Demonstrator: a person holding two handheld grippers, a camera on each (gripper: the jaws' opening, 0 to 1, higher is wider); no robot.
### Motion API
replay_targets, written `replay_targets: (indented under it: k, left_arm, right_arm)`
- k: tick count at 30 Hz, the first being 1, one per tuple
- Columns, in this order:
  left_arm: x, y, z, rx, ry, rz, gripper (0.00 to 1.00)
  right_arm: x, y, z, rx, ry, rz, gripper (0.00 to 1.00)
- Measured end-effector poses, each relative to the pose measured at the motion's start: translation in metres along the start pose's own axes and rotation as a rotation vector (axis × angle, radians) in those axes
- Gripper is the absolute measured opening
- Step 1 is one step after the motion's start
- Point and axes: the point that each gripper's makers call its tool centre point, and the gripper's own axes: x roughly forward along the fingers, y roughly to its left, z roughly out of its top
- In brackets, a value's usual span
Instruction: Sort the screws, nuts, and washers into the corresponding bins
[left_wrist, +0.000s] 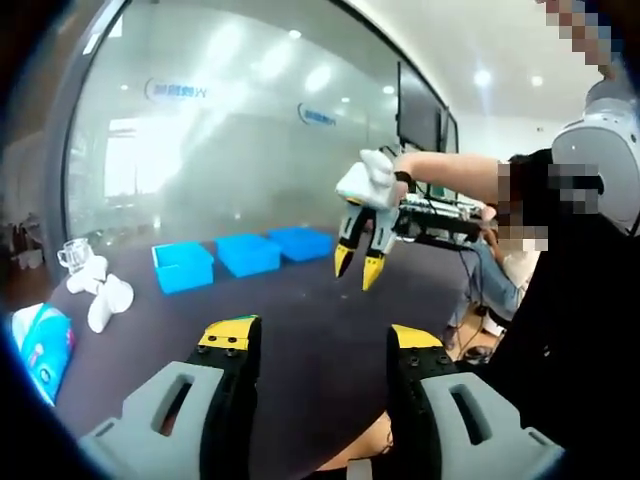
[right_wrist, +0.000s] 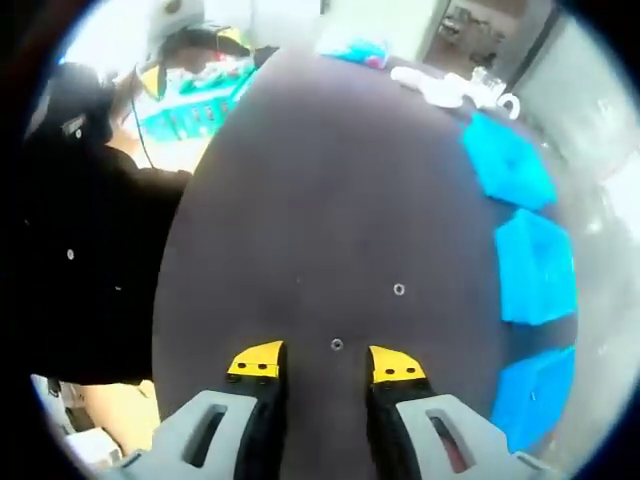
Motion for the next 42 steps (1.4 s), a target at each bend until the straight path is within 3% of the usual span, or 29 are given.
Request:
replay_targets:
  k: [10,28,42]
  left_arm:
    - [-0.002,0.005,-0.003,-0.014,0.004,0.017,0.49]
    - [-0.004,0.007,-0.004,-0.013,0.017,0.03,0.49]
    - [-0.009,0.008,-0.002,-0.012,0.011,0.041,0.48]
  right_arm:
    - [0.018,0.004,-0.015,-0.049,0.075,0.038,0.23]
    - [0.027,-0.003,-0.011,-0.061,0.052,0.05,0.12]
    - [0.029,0.007,-0.012,-0.015,0.044,0.116,0.01]
